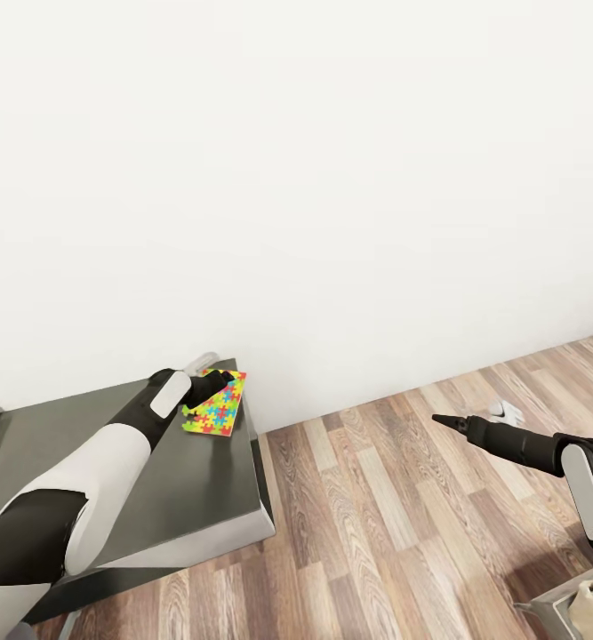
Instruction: Put all the toys in the child's room - the three board games (two on the bed and one on the table), the two jigsaw puzzles on the table, and the tennis ball on the table - inside the toy box on the table in the child's room.
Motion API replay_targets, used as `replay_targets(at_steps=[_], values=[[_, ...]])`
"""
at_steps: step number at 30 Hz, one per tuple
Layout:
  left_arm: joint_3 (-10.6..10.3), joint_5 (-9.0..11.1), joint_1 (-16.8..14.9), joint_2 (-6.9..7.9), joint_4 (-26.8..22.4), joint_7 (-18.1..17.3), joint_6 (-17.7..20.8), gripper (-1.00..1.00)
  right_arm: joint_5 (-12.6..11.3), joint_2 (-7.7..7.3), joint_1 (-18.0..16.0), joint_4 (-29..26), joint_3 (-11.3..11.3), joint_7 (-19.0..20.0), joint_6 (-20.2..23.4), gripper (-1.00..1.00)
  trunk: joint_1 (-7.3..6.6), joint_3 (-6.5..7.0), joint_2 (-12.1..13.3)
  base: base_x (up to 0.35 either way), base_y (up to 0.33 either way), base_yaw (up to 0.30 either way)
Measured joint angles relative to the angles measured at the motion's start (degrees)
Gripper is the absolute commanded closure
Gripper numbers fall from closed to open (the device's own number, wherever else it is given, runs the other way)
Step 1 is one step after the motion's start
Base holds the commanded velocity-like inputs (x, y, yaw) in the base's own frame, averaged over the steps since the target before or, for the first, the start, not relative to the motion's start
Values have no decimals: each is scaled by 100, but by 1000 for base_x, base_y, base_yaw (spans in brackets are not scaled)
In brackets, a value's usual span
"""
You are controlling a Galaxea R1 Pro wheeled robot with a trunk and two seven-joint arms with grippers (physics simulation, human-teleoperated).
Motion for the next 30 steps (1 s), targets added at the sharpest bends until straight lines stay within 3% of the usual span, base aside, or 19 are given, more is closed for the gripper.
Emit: replay_targets(at_steps=[18, 30], values=[[-1, 7, 0, -5, 0, 0, -15, -100, 0, 4, 1, 0, 0, 0, 0, -100, 0, 0, 0, 0, 0, -4], [-1, 20, 0, -9, 1, 0, -16, -100, -1, 4, 1, 0, 0, 4, 0, -100, 0, 0, 0, 0, 0, -115]])
